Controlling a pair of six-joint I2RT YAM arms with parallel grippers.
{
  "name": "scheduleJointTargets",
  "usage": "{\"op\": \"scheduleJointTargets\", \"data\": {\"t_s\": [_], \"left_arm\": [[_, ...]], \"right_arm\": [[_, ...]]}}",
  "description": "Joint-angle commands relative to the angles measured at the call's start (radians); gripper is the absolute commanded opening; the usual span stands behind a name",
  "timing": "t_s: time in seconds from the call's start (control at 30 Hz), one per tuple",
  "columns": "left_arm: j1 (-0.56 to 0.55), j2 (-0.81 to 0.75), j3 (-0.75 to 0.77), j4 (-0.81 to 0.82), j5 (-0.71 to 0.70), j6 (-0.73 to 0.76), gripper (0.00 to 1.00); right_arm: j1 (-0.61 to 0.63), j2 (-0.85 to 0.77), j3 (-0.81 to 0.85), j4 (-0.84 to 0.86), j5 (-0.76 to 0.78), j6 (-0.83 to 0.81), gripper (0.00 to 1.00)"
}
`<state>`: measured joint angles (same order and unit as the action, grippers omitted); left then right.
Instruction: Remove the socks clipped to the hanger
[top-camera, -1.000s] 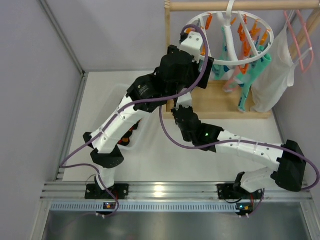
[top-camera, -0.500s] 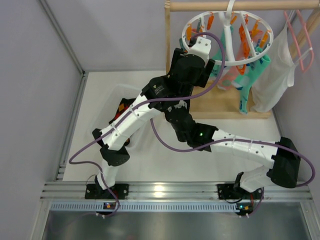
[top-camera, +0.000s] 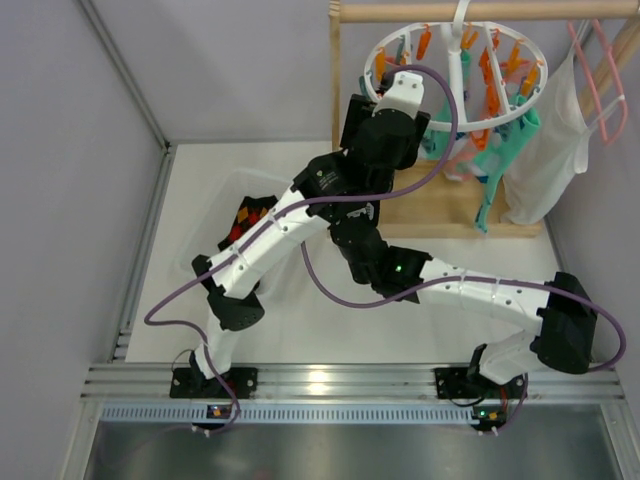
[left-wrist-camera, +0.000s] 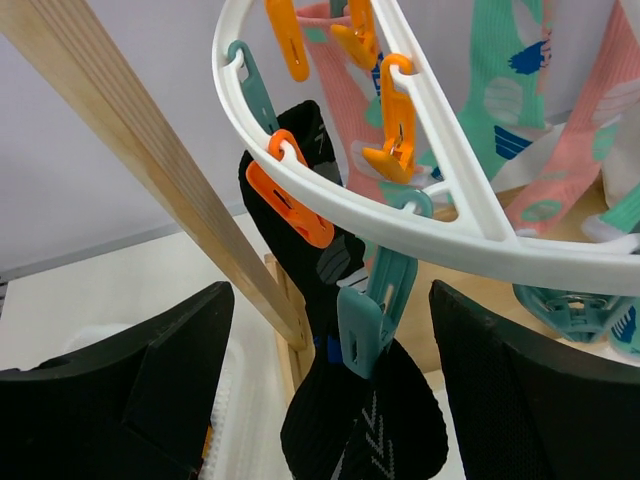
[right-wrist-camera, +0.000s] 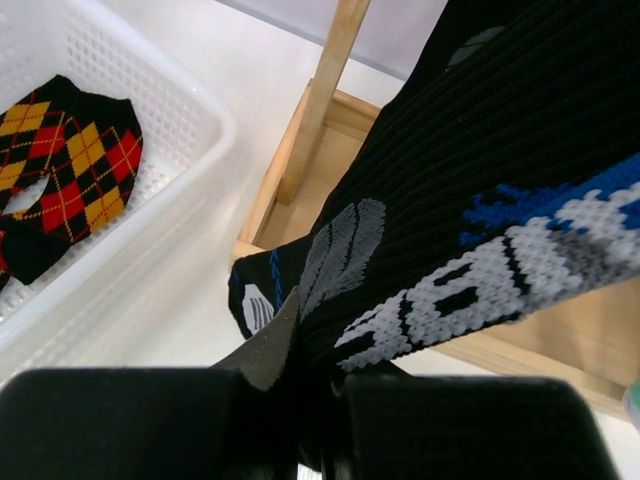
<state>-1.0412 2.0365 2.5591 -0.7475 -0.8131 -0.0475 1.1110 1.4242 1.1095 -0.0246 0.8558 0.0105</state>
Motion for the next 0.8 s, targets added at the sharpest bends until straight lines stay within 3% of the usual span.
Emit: {"op": "scheduleJointTargets", "data": {"t_s": [0.0,0.2,0.3,0.33,0.47,0.53,0.67,0.77], "left_arm": [[0.001,0.04,0.013,0.08,-0.092,0.018,0.82],[0.001,0.059,0.026,0.109,-0.124,0.023,0.63],[0.001,0.059,0.029,0.114,-0.123,0.023,0.44],[0.001,0.057,0.029,0.112,-0.123,0.02,0.31],[-0.002,0.048,0.018,0.111,-0.106,0.011,0.08],[0.0,0.034,0.004,0.112,-0.095,-0.002,0.02],[-0.002,0.021,-0.01,0.111,-0.09,-0.012,0.0],[-0.002,-0.013,-0.042,0.111,-0.078,-0.035,0.32]], "right_arm": [[0.03,0.01,0.043,0.015,-0.032,-0.043,0.0],[0.03,0.01,0.039,0.048,-0.061,-0.069,0.0],[0.03,0.004,0.027,0.052,-0.07,-0.069,0.0],[0.03,-0.001,0.021,0.055,-0.075,-0.069,0.0],[0.03,-0.036,-0.023,0.063,-0.077,-0.054,0.0],[0.029,-0.06,-0.063,0.064,-0.08,-0.037,0.0],[0.03,-0.134,-0.148,0.064,-0.096,0.014,0.0],[0.03,-0.203,-0.188,0.074,-0.168,0.025,0.0]]}}
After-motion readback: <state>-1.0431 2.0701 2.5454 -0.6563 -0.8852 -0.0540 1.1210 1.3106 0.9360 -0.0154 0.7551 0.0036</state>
